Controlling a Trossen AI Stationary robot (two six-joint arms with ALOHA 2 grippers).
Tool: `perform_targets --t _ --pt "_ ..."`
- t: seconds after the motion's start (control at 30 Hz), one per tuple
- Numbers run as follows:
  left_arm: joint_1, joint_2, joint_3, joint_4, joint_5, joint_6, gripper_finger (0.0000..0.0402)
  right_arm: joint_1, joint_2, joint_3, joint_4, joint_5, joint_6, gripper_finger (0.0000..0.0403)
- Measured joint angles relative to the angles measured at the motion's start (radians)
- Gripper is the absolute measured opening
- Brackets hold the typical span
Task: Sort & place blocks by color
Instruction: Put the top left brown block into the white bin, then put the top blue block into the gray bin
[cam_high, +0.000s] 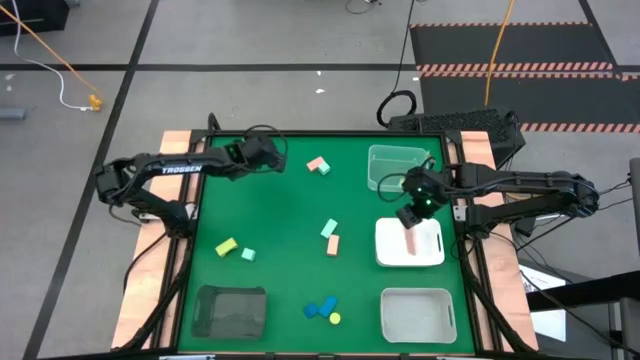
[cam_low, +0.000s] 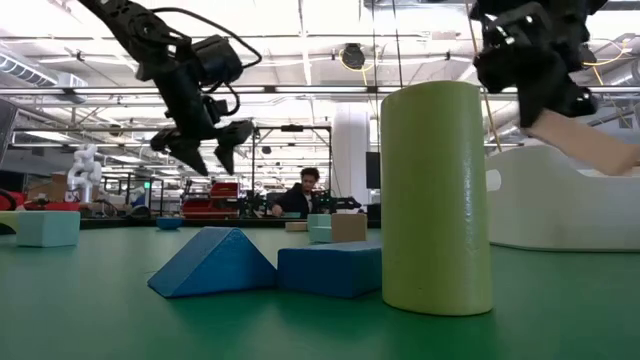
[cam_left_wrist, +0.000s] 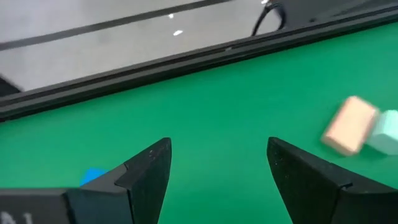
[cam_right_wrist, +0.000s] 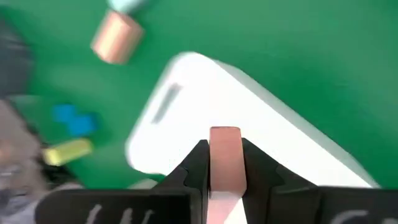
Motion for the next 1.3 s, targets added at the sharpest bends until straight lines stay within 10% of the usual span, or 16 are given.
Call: perform_targets --t 0.63,1.3 --pt "0.175 0.052 -0.006 -0.276 0.147 -0.144 0.0285 -0.003 0.000 0.000 0.002 0.056 -0.172 0.0224" --pt "0.264 0.215 -0.007 -0.217 0.141 -0.223 0.0280 -0.003 0.000 0.001 0.003 0.056 -0.173 0.0235"
